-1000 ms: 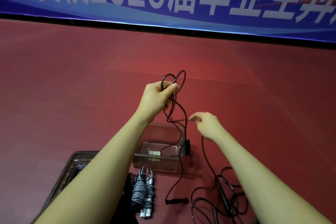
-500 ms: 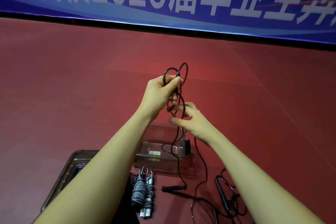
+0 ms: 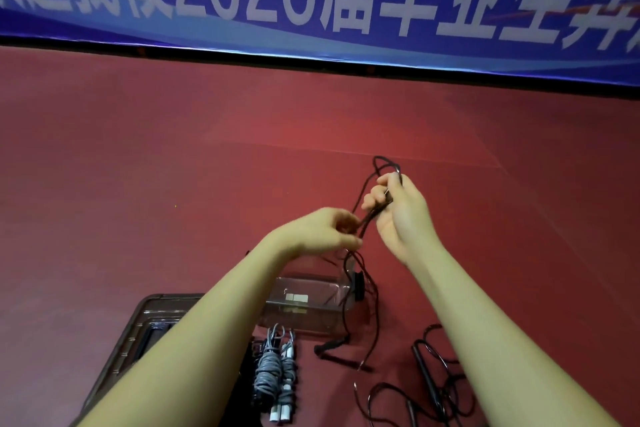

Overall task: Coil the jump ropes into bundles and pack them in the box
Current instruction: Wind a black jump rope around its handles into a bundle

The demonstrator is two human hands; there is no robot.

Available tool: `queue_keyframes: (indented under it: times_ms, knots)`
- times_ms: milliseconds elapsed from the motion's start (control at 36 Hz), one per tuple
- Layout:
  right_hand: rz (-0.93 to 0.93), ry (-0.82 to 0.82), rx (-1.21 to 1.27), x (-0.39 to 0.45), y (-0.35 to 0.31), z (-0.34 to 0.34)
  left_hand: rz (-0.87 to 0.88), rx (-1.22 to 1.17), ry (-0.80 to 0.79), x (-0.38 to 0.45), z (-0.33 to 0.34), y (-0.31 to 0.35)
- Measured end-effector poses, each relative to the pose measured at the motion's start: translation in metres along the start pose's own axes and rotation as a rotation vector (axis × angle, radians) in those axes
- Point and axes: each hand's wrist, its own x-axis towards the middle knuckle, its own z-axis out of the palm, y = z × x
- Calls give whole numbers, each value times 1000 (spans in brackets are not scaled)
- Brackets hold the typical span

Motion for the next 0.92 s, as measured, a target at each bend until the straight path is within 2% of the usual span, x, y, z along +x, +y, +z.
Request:
queue_keyframes:
  times_ms: [56, 167, 222, 278, 361, 417, 444, 528, 611, 667, 778, 833, 917]
  knots:
    - [27, 3, 137, 1, -7, 1, 19, 135, 12, 0, 9, 0]
    - [44, 25, 293, 3, -21, 0, 127, 84, 178, 3, 17, 1]
    - [39, 42, 277, 5, -23, -2, 118, 101, 288, 7, 16, -1]
    - [40, 43, 106, 6, -21, -8, 97, 56, 384, 9, 14, -3]
    - [61, -32, -481, 4, -11, -22, 117, -45, 489, 9, 8, -5]
    - [107, -177, -877, -2, -3, -29, 143, -69, 532, 9, 4, -3]
    - [145, -281, -996, -6, 1, -32, 153, -78, 550, 9, 2, -2]
    - [233, -477, -1110, -19, 12, -34, 174, -135, 588, 8, -2, 2]
    - [159, -429, -1202, -19, 24, -34, 180, -217, 610, 7, -2, 6]
    - [100, -350, -1253, -15, 29, -36, 174, -311, 602, 7, -2, 8]
    - [40, -247, -1108, -9, 30, -40, 63, -489, 497, 13, 2, 7]
    - [13, -195, -978, -5, 28, -40, -24, -361, 394, 14, 4, 2]
    - [-16, -148, -767, 0, 21, -39, -96, -30, 101, 13, 10, -7]
